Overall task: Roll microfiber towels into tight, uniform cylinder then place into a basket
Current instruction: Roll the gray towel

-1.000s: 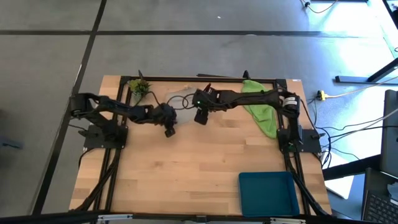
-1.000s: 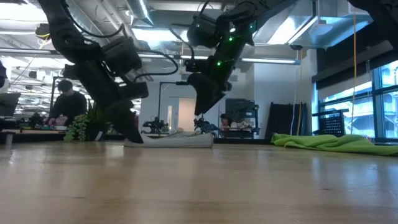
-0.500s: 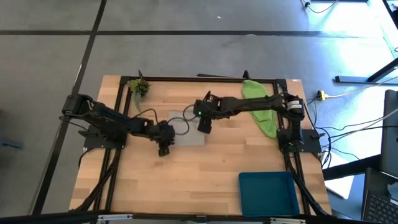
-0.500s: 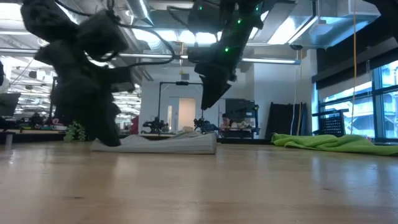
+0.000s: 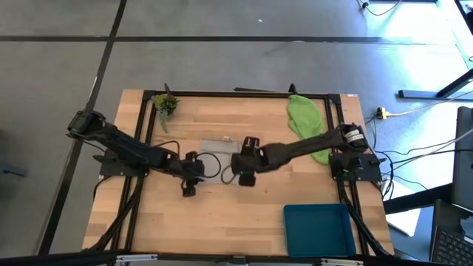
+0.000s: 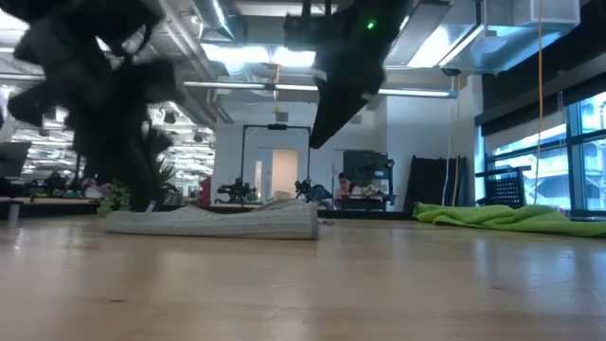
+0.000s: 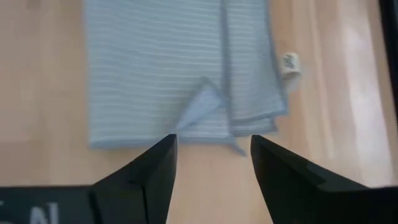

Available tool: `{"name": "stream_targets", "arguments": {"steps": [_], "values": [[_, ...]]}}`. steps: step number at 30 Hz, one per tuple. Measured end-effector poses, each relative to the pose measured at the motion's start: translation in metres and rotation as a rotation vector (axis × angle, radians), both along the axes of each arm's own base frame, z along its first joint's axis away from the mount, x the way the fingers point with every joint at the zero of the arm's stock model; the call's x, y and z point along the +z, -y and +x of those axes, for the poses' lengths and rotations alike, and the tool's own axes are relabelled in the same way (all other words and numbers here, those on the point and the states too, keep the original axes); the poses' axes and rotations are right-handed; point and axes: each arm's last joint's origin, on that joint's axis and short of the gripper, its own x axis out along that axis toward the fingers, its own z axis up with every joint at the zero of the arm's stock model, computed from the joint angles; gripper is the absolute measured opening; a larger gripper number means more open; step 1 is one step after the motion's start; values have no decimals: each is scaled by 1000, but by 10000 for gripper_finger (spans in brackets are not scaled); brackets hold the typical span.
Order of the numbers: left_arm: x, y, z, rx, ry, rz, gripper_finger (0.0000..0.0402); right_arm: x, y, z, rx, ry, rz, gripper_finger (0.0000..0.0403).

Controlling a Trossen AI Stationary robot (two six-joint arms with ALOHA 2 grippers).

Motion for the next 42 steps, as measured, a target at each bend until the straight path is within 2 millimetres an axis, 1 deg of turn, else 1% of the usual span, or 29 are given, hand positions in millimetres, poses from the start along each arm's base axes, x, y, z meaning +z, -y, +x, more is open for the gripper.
{"name": "stream_targets", "arguments": {"steps": [3, 6, 11, 17, 20, 23, 26, 29, 34, 36, 40, 42], "values": [[9, 3, -6, -26, 22, 45, 85, 1, -15, 0, 36, 25, 5, 207], [16, 6, -11, -60, 39, 75, 85, -1, -26, 2, 86, 86, 6, 207], [15, 13, -17, -108, 8, 85, 85, -6, -38, 4, 191, 121, 19, 207], [15, 15, -18, -181, 11, 137, 90, -7, -44, 3, 211, 120, 28, 207], [15, 14, -17, -165, 15, 151, 101, -6, -44, 3, 209, 124, 31, 207], [16, 12, -17, -119, 33, 215, 108, -7, -44, 3, 215, 121, 42, 207], [16, 12, -17, -142, 34, 248, 110, -8, -45, 3, 236, 125, 77, 207], [15, 13, -17, -187, 21, 207, 110, -18, -46, 5, 268, 187, 92, 207], [15, 14, -18, -210, 11, 181, 110, -42, -46, 1, 329, 254, 83, 207], [15, 14, -18, -210, 11, 181, 110, -53, -42, -3, 335, 268, 75, 207], [15, 14, -18, -211, 11, 180, 110, -80, -32, -13, 322, 262, 63, 207], [15, 14, -18, -210, 11, 179, 110, -87, -27, -15, 309, 285, 63, 207]]}}
